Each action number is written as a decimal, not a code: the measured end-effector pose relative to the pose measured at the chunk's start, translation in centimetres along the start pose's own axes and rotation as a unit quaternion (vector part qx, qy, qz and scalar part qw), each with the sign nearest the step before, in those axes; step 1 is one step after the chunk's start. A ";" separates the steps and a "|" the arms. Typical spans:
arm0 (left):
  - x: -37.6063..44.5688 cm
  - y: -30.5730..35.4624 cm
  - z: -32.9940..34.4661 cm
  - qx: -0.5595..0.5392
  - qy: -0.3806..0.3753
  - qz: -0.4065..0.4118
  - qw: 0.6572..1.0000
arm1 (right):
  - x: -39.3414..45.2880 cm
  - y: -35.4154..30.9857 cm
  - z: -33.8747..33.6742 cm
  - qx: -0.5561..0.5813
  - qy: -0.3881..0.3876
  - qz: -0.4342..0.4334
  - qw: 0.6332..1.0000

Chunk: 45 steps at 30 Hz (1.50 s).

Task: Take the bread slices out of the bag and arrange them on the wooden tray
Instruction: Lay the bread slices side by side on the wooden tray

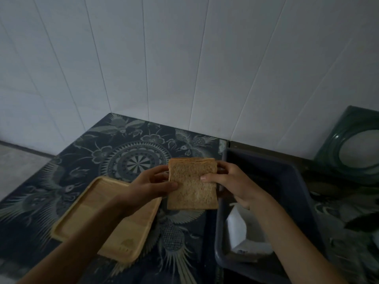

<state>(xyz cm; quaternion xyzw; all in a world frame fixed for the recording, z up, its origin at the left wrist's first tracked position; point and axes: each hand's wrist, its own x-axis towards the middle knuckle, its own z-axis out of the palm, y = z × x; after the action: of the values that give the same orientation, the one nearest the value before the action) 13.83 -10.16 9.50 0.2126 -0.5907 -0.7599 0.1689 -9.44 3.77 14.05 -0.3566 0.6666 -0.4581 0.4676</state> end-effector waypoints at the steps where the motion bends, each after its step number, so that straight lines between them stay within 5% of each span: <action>1: -0.3 0.0 -1.0 -0.002 0.000 -0.005 1.000 | 0.3 0.1 1.1 -0.001 0.007 0.003 1.000; 18: -4.6 -2.9 -15.4 0.020 0.021 -0.116 0.993 | 5.9 5.2 16.0 0.076 0.049 0.133 0.987; 35: -5.8 -13.2 -19.9 -0.005 0.086 -0.291 0.953 | 9.1 15.7 23.9 0.122 0.051 0.282 0.950; 45: -5.6 -17.6 -21.1 0.041 0.113 -0.357 0.926 | 10.1 19.7 25.1 0.102 0.068 0.297 0.947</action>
<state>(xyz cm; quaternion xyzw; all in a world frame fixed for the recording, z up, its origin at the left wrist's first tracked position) 29.56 -20.41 -11.31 0.5007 -0.4831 -0.7160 -0.0570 10.34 -5.86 -11.14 -0.0609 0.7220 -0.3873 0.5700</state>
